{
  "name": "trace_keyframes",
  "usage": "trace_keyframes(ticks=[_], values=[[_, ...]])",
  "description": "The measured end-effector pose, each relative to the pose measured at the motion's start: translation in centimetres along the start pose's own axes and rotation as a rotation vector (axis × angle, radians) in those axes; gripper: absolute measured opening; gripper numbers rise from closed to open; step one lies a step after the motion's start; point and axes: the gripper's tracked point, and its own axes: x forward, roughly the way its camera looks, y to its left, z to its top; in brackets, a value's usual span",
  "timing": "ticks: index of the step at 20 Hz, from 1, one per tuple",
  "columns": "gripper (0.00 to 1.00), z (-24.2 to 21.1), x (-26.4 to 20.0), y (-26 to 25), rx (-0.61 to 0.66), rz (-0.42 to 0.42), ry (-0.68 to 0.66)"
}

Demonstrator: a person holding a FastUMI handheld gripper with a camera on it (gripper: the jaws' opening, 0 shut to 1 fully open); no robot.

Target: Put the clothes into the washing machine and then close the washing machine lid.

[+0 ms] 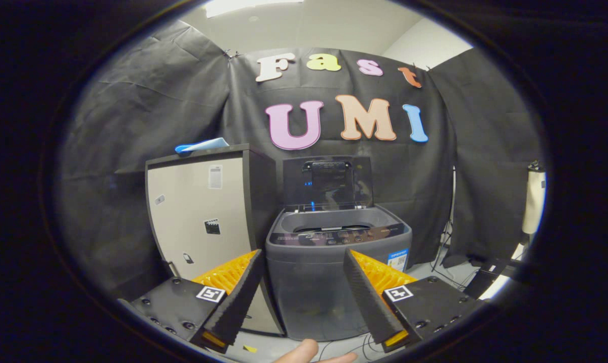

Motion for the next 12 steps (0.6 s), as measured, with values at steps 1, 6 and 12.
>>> trace_keyframes(ticks=[1,6,12], values=[[0.98,-0.1,-0.1,-0.1,0.0,-0.002,0.004],[0.98,0.1,-0.3,-0.8,0.002,-0.019,0.008],[0.98,0.0,0.0,0.5,-0.019,-0.013,0.05]])
